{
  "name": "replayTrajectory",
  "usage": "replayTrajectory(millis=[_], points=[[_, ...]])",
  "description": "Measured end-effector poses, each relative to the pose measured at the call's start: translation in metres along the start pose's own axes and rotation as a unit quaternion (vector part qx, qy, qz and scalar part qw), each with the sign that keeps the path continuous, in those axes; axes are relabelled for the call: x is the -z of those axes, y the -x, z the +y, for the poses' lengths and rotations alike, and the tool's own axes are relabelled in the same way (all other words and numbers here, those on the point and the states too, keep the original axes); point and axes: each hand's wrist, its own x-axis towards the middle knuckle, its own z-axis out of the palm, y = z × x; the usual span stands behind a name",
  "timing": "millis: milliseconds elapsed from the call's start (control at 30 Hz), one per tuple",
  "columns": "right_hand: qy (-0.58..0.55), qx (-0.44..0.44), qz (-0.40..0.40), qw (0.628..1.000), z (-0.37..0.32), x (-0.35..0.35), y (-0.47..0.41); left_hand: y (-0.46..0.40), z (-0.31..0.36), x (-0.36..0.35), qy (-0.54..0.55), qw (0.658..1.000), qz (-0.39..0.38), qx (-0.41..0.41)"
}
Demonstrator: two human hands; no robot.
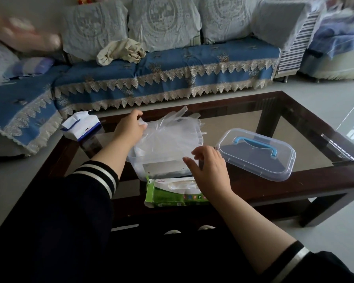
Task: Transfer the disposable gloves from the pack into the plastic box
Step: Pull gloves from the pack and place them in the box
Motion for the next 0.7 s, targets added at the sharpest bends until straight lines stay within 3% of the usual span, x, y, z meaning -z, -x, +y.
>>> replayTrajectory(millis=[300,400,467,534,600,700], points=[[0.057,0.020,-0.199,0.978,0.008,-0.009,0.002,0.014,0.000,0.004,-0.133,0.986,0.086,-0.048],[0.101,0.020,-0.266,0.959,0.008,-0.008,0.002,0.034,0.008,0.012,-0.079,0.955,0.238,-0.157],[0.123,0.007,-0.303,0.945,0.010,-0.009,0.002,0.066,0.018,0.014,0.018,0.916,0.277,-0.289],[0.138,-0.002,-0.323,0.936,0.012,-0.012,0.003,0.108,0.023,0.006,0.064,0.890,0.219,-0.394],[0.151,-0.001,-0.318,0.936,0.012,-0.015,0.003,0.144,0.021,-0.008,0.048,0.896,0.106,-0.429],[0.162,0.004,-0.305,0.938,0.013,-0.019,0.003,0.161,0.010,-0.028,-0.078,0.943,-0.097,-0.309]])
